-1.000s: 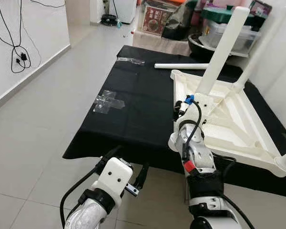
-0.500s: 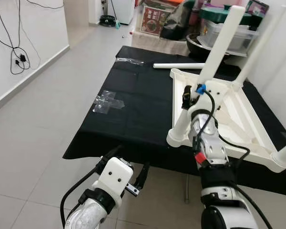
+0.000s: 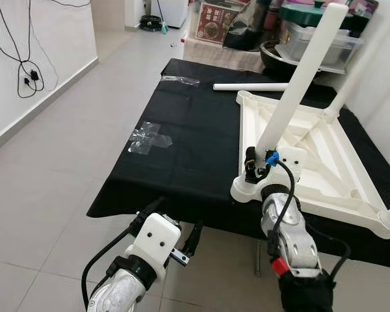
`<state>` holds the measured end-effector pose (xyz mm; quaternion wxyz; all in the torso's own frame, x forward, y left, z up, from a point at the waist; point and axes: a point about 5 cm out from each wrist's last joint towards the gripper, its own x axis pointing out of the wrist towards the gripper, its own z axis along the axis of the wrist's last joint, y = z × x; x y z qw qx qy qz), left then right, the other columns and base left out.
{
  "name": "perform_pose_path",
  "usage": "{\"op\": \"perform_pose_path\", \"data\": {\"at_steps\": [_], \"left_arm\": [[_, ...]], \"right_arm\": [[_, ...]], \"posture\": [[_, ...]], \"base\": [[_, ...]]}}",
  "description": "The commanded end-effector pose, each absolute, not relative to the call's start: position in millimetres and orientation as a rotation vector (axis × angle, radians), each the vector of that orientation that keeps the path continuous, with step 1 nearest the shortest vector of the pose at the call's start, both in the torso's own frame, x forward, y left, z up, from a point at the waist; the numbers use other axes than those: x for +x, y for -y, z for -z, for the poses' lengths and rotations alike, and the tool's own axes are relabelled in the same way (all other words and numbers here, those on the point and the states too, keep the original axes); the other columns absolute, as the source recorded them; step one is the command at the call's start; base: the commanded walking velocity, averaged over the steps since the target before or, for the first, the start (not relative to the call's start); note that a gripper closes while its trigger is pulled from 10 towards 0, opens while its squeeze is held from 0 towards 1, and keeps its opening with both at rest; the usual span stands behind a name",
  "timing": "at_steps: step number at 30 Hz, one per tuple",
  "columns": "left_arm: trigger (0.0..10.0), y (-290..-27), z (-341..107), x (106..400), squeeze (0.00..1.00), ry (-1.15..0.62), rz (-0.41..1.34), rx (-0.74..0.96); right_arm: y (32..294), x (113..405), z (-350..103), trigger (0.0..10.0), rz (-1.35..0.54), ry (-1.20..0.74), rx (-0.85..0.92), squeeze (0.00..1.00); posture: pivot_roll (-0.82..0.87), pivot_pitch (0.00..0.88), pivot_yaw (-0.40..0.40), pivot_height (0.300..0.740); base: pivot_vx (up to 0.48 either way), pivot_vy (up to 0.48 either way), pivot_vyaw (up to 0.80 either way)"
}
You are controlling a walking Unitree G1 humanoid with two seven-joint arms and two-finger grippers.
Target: Building children table
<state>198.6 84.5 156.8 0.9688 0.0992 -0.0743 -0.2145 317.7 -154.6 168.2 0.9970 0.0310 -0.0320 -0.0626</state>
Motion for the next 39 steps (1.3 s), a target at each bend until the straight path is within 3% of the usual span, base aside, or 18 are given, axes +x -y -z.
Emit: {"op": "perform_pose_path", "data": {"at_steps": [1, 8, 15, 26, 39], "left_arm": [[10.0, -83.4, -153.6, 199.5, 0.00, 0.133, 0.445, 0.194], [10.0, -99.9, -148.3, 207.6, 0.00, 0.090, 0.342, 0.204], [10.0, -106.2, -139.9, 207.5, 0.00, 0.035, 0.324, 0.154], [10.0, -111.3, -126.6, 208.1, 0.00, -0.050, 0.295, 0.097], [10.0, -111.0, -124.0, 209.6, 0.00, -0.084, 0.295, 0.116]], "right_arm": [[154.1, 303.6, -153.7, 10.0, 0.064, 0.025, 0.004, 0.00], [162.4, 277.3, -143.0, 10.0, 0.054, -0.006, -0.061, 0.00], [154.5, 266.4, -139.3, 10.0, 0.000, -0.005, -0.059, 0.00], [143.9, 256.7, -129.3, 10.0, -0.027, -0.028, -0.102, 0.00], [138.6, 256.8, -124.6, 10.0, -0.063, -0.058, -0.078, 0.00]], "posture": [[0.09, 0.054, -0.140, 0.740], [0.09, 0.051, -0.130, 0.740], [0.09, 0.038, -0.124, 0.740], [0.10, 0.023, -0.113, 0.740], [0.10, 0.029, -0.114, 0.740]], "base": [[0.000, 0.000, 0.00], [0.000, 0.000, 0.00], [0.000, 0.000, 0.00], [0.000, 0.000, -0.57], [0.000, 0.465, 0.00]]}}
